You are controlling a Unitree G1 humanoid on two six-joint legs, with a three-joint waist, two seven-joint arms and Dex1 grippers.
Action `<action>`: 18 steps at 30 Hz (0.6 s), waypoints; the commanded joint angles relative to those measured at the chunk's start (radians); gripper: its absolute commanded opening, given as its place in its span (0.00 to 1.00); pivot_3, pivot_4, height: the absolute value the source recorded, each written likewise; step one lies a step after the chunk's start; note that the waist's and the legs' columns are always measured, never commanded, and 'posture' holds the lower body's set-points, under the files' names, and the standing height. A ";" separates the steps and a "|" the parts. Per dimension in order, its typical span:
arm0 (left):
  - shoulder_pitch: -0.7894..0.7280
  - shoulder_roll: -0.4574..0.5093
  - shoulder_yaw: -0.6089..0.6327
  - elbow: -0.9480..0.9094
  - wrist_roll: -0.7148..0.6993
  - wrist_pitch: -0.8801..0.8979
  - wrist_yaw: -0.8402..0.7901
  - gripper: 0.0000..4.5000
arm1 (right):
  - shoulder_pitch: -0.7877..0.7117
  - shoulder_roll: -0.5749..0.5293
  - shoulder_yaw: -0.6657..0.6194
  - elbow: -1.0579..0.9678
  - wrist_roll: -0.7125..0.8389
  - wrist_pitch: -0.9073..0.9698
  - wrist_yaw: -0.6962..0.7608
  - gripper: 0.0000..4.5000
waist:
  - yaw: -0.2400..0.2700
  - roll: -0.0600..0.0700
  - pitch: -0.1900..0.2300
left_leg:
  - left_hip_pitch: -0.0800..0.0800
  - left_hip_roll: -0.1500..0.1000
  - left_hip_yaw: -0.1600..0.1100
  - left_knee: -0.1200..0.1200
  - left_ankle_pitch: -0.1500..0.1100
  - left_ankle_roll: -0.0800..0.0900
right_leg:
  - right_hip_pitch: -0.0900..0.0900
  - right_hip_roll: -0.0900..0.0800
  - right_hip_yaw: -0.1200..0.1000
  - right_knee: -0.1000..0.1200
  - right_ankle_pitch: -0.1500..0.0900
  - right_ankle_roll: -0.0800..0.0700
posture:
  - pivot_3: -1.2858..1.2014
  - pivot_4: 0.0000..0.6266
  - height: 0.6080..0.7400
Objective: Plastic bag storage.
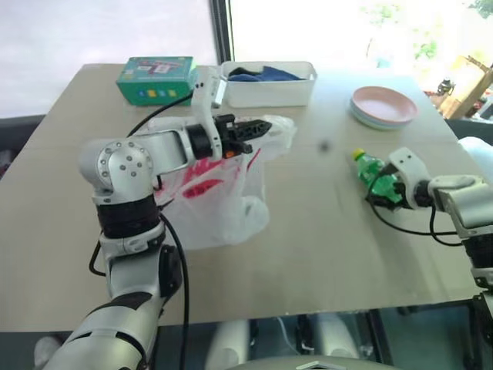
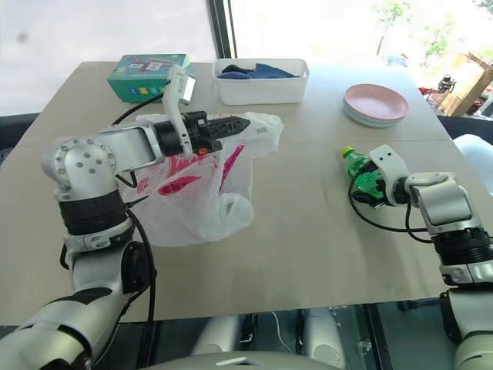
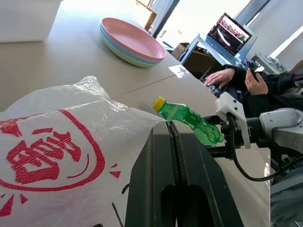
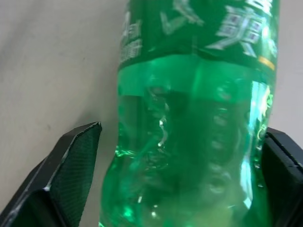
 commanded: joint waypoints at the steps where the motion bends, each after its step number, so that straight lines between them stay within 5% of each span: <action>1: -0.023 0.008 0.010 -0.031 -0.023 -0.023 -0.004 0.00 | 0.029 0.040 0.015 0.058 -0.008 0.013 -0.036 0.87 | -0.006 0.000 0.000 | 0.000 0.000 0.000 0.000 0.000 0.000 | 0.000 0.000 0.000 0.000 0.000 0.000 | 0.52 0.24 1.00; 4: -0.024 0.011 0.015 -0.032 -0.025 -0.023 -0.004 0.00 | 0.036 0.056 -0.036 0.027 0.025 0.012 -0.035 0.70 | -0.010 0.000 0.000 | 0.001 0.000 0.000 0.000 -0.002 -0.003 | 0.000 0.000 0.000 0.000 0.000 0.000 | 0.52 0.24 1.00; 12: -0.060 0.031 0.018 0.004 -0.046 -0.033 -0.047 0.00 | 0.133 0.044 -0.146 -0.479 0.277 0.177 0.075 0.70 | -0.011 0.014 0.010 | -0.003 0.000 0.000 -0.001 0.000 0.000 | -0.004 0.000 0.001 0.001 0.000 0.000 | 0.52 0.24 1.00; 18: -0.108 0.073 0.019 0.026 -0.134 0.026 -0.132 0.00 | 0.012 0.215 0.012 -0.632 0.312 0.256 -0.057 0.70 | -0.018 0.016 0.011 | -0.016 0.001 0.004 0.001 0.000 0.000 | -0.019 0.005 0.004 0.004 0.000 0.000 | 0.52 0.24 1.00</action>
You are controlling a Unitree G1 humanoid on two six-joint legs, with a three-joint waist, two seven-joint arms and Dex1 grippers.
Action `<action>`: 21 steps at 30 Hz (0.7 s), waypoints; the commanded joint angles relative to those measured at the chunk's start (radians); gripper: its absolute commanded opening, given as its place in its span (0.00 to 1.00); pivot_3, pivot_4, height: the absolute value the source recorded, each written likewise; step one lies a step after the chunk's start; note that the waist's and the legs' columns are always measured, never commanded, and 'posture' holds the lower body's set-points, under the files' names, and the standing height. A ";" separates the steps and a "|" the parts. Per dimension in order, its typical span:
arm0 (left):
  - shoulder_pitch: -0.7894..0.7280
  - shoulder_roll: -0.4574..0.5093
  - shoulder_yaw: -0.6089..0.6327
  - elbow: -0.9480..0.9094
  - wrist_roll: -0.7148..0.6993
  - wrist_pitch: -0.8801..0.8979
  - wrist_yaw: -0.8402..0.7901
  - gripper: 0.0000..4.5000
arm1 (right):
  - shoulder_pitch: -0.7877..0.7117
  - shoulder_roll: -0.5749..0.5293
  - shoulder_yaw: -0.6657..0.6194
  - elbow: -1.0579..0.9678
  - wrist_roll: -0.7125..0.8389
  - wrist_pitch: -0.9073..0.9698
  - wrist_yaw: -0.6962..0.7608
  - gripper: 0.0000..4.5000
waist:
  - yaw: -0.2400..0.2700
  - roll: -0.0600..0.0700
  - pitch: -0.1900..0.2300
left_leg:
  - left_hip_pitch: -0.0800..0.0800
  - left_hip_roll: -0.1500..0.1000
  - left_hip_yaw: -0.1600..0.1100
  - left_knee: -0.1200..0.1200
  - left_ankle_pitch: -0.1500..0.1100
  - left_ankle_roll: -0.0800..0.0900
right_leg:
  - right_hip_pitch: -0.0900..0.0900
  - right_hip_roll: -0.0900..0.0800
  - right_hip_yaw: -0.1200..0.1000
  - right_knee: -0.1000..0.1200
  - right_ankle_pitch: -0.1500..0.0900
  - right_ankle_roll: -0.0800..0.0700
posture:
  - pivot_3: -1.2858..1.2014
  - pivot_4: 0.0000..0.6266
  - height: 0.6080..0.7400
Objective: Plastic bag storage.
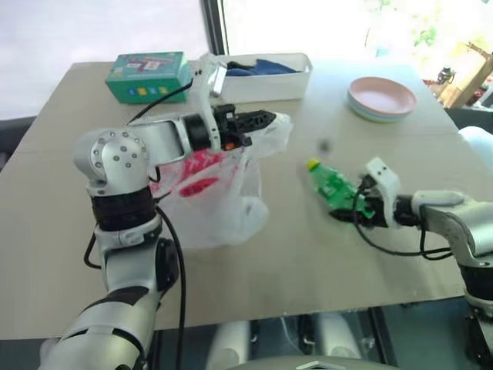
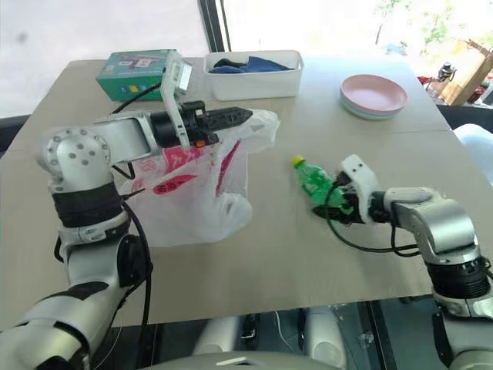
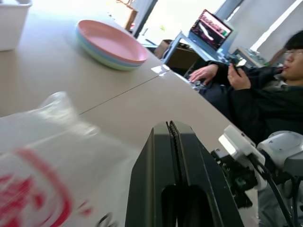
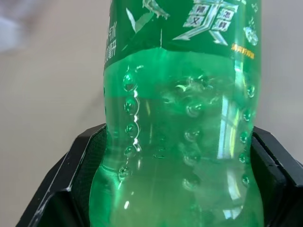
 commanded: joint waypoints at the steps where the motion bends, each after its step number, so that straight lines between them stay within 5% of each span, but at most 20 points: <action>1: -0.032 0.039 0.012 -0.026 -0.084 0.041 -0.067 0.00 | -0.121 0.108 0.100 -0.011 -0.021 -0.024 -0.095 0.70 | 0.004 0.001 0.000 | 0.000 0.000 0.000 0.000 0.000 0.000 | 0.000 0.000 0.000 0.000 0.000 0.000 | 0.52 0.24 1.00; 7: -0.009 0.108 0.004 -0.045 -0.135 0.071 -0.109 0.00 | -0.417 0.406 0.355 0.522 -0.247 -0.546 -0.138 0.70 | 0.001 0.000 0.003 | 0.000 -0.001 0.001 0.001 0.000 0.000 | -0.001 0.001 -0.001 0.002 0.000 0.000 | 0.52 0.24 1.00; 10: -0.002 0.106 0.007 -0.048 -0.104 0.040 -0.065 0.00 | -0.480 0.455 0.430 0.699 -0.303 -0.722 -0.036 0.70 | 0.003 0.000 0.003 | 0.000 -0.001 0.001 0.000 0.000 0.000 | -0.001 0.001 -0.001 0.001 0.000 0.000 | 0.52 0.24 1.00; 13: 0.016 0.099 0.033 -0.043 -0.061 -0.002 0.007 0.00 | -0.474 0.472 0.416 0.740 -0.286 -0.821 0.065 0.99 | 0.006 0.000 0.003 | -0.002 -0.002 -0.001 -0.001 0.000 0.001 | 0.000 0.001 -0.001 -0.003 0.000 0.000 | 0.52 0.24 1.00; 16: 0.025 0.076 0.113 -0.022 0.007 -0.141 0.110 0.00 | -0.436 0.463 0.426 0.719 -0.303 -0.844 0.105 0.99 | 0.005 0.000 0.003 | -0.002 -0.003 0.000 -0.001 -0.001 0.002 | 0.000 0.000 -0.002 -0.004 0.000 0.000 | 0.52 0.24 1.00; 21: -0.059 0.074 0.311 0.057 -0.099 -0.154 0.204 0.00 | -0.401 0.485 0.436 0.729 -0.339 -0.865 0.098 0.99 | 0.000 0.000 0.003 | -0.001 -0.001 0.000 0.000 0.000 0.000 | -0.001 0.000 -0.003 -0.001 0.000 0.000 | 0.52 0.24 1.00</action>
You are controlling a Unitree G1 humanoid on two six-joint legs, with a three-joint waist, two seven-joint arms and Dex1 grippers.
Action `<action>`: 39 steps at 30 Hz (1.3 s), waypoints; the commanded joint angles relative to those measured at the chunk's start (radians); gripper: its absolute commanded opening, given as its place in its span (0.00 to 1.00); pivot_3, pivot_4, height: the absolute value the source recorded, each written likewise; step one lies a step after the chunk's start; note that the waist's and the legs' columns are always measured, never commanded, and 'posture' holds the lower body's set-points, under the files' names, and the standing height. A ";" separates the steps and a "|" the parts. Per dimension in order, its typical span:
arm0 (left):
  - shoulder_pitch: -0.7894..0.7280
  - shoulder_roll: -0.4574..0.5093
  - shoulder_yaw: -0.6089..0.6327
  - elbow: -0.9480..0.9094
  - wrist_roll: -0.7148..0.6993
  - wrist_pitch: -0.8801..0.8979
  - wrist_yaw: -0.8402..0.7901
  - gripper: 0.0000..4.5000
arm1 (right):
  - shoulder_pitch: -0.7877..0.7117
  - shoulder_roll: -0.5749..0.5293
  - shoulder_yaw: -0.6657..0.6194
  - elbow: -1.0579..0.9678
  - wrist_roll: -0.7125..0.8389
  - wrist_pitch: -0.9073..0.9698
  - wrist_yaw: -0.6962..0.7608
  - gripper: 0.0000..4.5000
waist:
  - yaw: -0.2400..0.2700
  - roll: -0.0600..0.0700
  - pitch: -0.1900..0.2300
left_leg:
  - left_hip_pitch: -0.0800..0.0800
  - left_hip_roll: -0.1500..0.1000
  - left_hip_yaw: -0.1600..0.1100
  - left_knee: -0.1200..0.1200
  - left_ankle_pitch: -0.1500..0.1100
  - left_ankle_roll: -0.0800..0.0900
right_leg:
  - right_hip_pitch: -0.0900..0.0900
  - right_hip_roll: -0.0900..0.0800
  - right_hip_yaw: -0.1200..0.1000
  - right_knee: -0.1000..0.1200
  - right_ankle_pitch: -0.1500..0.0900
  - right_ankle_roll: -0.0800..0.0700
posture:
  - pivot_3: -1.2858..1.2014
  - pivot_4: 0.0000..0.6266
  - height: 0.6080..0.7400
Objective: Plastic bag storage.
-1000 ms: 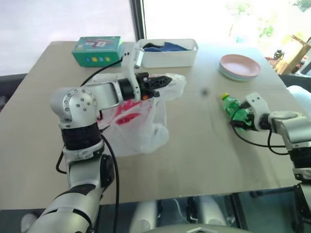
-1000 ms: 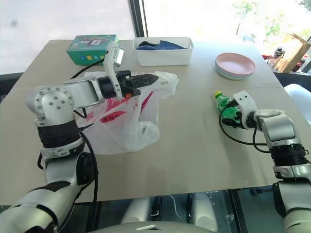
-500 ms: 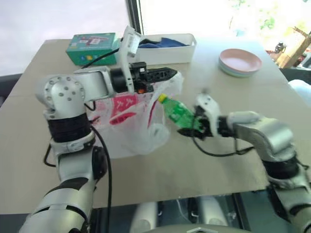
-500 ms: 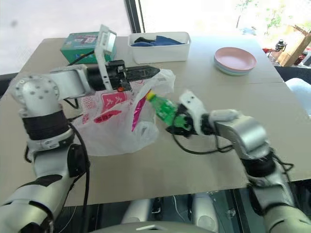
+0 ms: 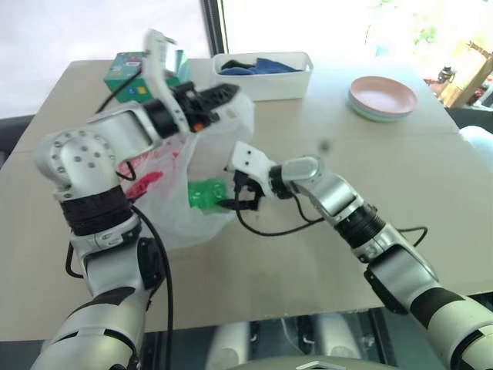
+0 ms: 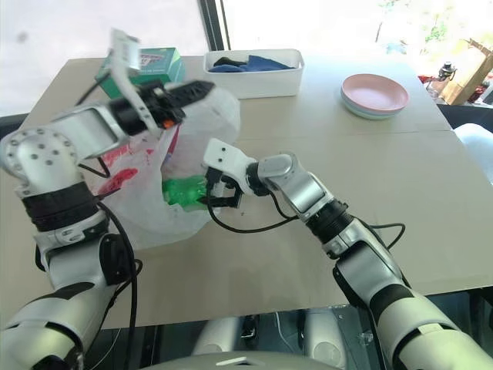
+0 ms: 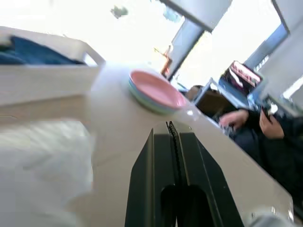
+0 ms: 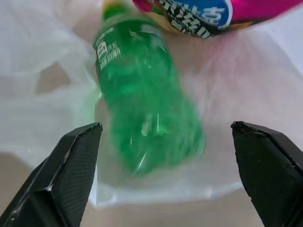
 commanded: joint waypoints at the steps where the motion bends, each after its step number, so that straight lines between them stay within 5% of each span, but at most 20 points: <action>1: -0.089 0.044 0.137 0.050 -0.085 -0.018 0.045 0.00 | 0.001 0.024 0.000 -0.027 -0.027 -0.033 0.006 0.99 | -0.003 0.000 0.000 | 0.000 0.000 0.000 0.000 0.000 0.000 | 0.000 0.000 0.000 0.001 0.000 0.000 | 0.52 0.24 1.00; 3: -0.087 0.131 0.164 0.101 -0.092 -0.011 -0.004 0.00 | 0.005 0.033 -0.007 -0.026 -0.036 -0.011 -0.003 0.82 | -0.009 0.000 0.000 | 0.001 0.000 0.000 0.000 0.001 -0.001 | 0.000 0.001 0.000 0.002 0.000 0.000 | 0.52 0.24 1.00; 7: 0.020 0.280 0.138 0.131 0.002 -0.121 -0.074 0.00 | 0.022 0.046 -0.036 -0.032 -0.046 -0.005 -0.036 0.82 | -0.026 0.000 0.000 | 0.003 0.000 0.002 -0.001 0.000 -0.001 | 0.000 0.001 0.002 0.002 0.000 0.000 | 0.52 0.24 1.00; 13: 0.404 0.329 0.094 0.042 0.258 -0.382 -0.033 0.53 | 0.105 0.022 -0.108 -0.239 0.111 0.107 0.073 0.80 | -0.022 -0.001 -0.001 | 0.002 0.000 0.002 -0.001 -0.002 -0.004 | -0.001 -0.001 0.002 0.002 0.000 0.000 | 0.52 0.24 1.00; 20: 0.758 0.296 0.099 0.064 0.570 -0.522 0.218 0.53 | 0.137 0.100 -0.130 -0.244 0.207 0.217 0.064 0.80 | -0.029 -0.002 -0.001 | 0.003 0.001 0.001 -0.005 -0.002 -0.007 | -0.003 -0.007 0.005 0.002 0.001 -0.002 | 0.52 0.24 1.00; 25: 0.567 0.197 -0.039 0.259 0.638 -0.547 0.275 0.53 | 0.170 0.148 -0.161 -0.231 0.272 0.325 0.039 0.80 | 0.026 -0.005 -0.003 | 0.000 -0.001 -0.003 -0.005 -0.001 -0.008 | -0.004 -0.011 -0.003 0.002 0.002 -0.005 | 0.52 0.24 1.00; 31: 0.267 0.142 -0.254 0.620 0.689 -0.690 0.007 0.53 | 0.191 0.149 -0.197 -0.254 0.338 0.422 0.029 0.80 | 0.030 -0.006 -0.005 | 0.000 -0.006 -0.004 0.000 0.000 -0.008 | 0.000 -0.015 -0.011 0.002 0.006 -0.003 | 0.52 0.24 1.00; 39: -0.167 -0.065 -0.420 1.207 0.847 -1.060 -0.181 0.53 | 0.205 0.143 -0.199 -0.271 0.363 0.426 0.026 0.80 | 0.023 -0.006 -0.005 | -0.001 -0.005 -0.002 0.000 0.003 -0.001 | 0.002 -0.006 -0.011 0.001 0.006 -0.003 | 0.52 0.24 1.00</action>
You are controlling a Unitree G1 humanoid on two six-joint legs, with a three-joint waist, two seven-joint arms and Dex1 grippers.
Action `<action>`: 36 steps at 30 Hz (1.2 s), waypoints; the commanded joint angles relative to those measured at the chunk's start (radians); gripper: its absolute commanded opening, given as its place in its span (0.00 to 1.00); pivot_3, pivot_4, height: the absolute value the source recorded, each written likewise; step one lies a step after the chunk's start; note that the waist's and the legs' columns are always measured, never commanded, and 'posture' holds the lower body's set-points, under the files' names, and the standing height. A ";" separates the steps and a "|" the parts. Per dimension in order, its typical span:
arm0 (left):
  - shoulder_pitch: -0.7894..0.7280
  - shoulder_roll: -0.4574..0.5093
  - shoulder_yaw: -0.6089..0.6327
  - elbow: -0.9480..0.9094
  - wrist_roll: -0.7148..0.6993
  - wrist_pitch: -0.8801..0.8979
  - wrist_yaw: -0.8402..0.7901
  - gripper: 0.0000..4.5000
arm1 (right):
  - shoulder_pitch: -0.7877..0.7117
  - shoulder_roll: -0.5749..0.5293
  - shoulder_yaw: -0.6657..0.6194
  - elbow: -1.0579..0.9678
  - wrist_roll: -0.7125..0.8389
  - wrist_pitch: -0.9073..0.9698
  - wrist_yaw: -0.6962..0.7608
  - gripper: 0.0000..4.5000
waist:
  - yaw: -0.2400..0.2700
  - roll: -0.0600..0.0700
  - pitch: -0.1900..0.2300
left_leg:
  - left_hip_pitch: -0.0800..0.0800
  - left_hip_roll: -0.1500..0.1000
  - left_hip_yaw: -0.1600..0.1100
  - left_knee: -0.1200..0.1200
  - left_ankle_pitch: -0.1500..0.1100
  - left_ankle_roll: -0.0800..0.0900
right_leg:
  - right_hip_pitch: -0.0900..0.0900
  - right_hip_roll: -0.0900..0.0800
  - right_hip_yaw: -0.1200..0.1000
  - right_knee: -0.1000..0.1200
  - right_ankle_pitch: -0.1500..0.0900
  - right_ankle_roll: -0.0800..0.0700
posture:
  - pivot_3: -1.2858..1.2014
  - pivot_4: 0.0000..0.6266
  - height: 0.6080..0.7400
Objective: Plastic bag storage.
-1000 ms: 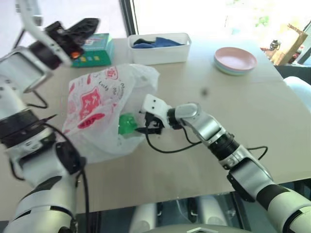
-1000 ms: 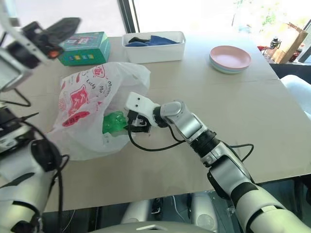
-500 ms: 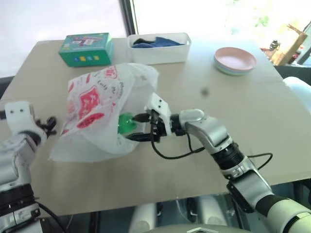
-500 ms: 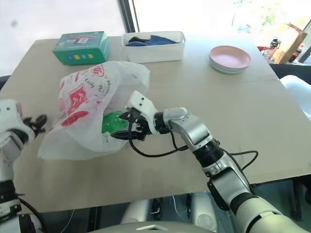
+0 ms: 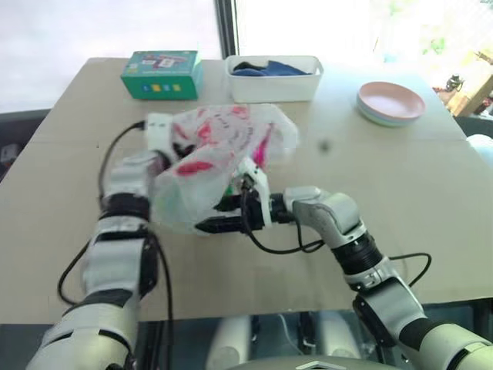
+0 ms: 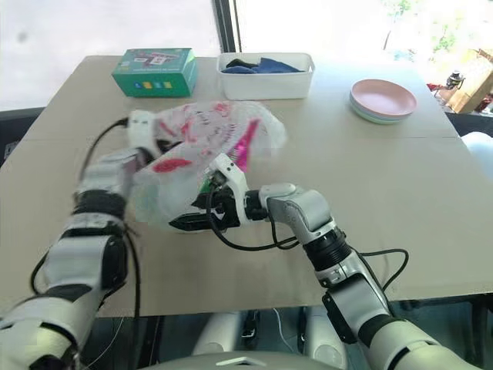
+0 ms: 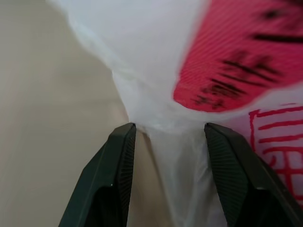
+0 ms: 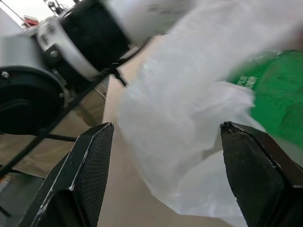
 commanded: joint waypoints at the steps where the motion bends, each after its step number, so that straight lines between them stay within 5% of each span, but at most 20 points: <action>1: -0.120 -0.075 -0.037 0.175 0.053 -0.151 -0.049 0.53 | 0.012 0.009 -0.009 -0.056 0.010 -0.030 -0.020 0.80 | -0.006 0.000 0.000 | 0.000 0.000 0.000 0.000 0.000 0.000 | 0.000 0.001 0.000 -0.001 0.000 0.000 | 0.52 0.24 1.00; 8: -0.229 -0.087 0.029 0.238 0.028 -0.345 -0.091 0.53 | 0.062 -0.100 -0.039 -0.198 -0.148 -0.167 -0.197 0.80 | -0.024 -0.001 0.001 | -0.002 0.004 0.002 0.000 0.000 0.001 | -0.002 0.004 0.003 -0.002 0.000 0.001 | 0.52 0.24 1.00; 10: -0.234 -0.051 0.064 0.218 -0.017 -0.309 -0.217 0.58 | 0.093 -0.154 -0.101 -0.304 -0.124 -0.127 -0.228 0.99 | -0.024 0.000 0.001 | -0.002 0.005 0.002 0.000 0.000 0.001 | -0.002 0.004 0.003 -0.002 0.000 0.001 | 0.52 0.24 1.00; 11: -0.232 -0.030 0.097 0.187 -0.059 -0.280 -0.280 0.67 | 0.115 -0.197 -0.135 -0.381 -0.114 -0.094 -0.240 1.00 | -0.024 0.000 0.001 | -0.002 0.005 0.003 0.000 0.000 0.001 | -0.002 0.004 0.003 -0.002 0.000 0.001 | 0.52 0.24 1.00; 13: -0.169 0.021 0.138 -0.005 -0.159 -0.167 -0.415 0.72 | 0.174 -0.303 -0.222 -0.579 -0.057 0.020 -0.244 1.00 | -0.019 0.001 0.002 | -0.001 0.006 0.003 0.000 -0.001 0.001 | -0.002 0.004 0.003 -0.002 0.000 0.001 | 0.52 0.24 1.00; 16: 0.025 0.072 0.175 -0.516 -0.349 0.156 -0.463 0.99 | 0.218 -0.391 -0.345 -0.766 0.042 0.166 -0.273 1.00 | -0.024 0.001 0.002 | -0.007 0.006 0.001 0.001 -0.001 0.002 | -0.005 0.004 0.003 -0.004 0.000 0.000 | 0.52 0.24 1.00; 21: 0.305 0.150 0.268 -1.114 -0.650 0.548 -0.376 0.99 | 0.195 -0.451 -0.469 -0.781 -0.002 0.298 -0.442 1.00 | -0.026 0.002 0.002 | -0.006 0.009 0.002 0.000 -0.002 0.003 | -0.005 0.001 0.010 -0.007 0.000 0.000 | 0.52 0.24 1.00; 28: 0.641 0.255 0.394 -1.562 -1.080 0.859 -0.270 0.99 | 0.143 -0.365 -0.510 -0.578 -0.046 0.368 -0.606 1.00 | -0.021 0.004 0.004 | 0.003 0.008 0.003 0.001 -0.001 0.001 | 0.001 0.000 0.012 -0.002 -0.001 0.000 | 0.52 0.24 1.00; 32: 0.832 0.352 0.397 -1.682 -1.080 0.832 -0.331 0.99 | 0.109 -0.306 -0.498 -0.459 -0.057 0.340 -0.629 1.00 | -0.024 0.006 0.004 | 0.004 0.010 0.004 0.001 0.000 -0.001 | 0.001 0.006 0.014 -0.001 -0.001 0.000 | 0.52 0.24 1.00; 36: 0.960 0.414 0.286 -1.716 -0.849 0.668 -0.337 0.99 | 0.069 -0.206 -0.557 -0.379 0.018 0.346 -0.619 1.00 | -0.019 0.008 0.004 | 0.004 0.010 0.004 0.000 0.000 -0.001 | 0.000 0.008 0.014 0.000 -0.001 0.000 | 0.52 0.24 1.00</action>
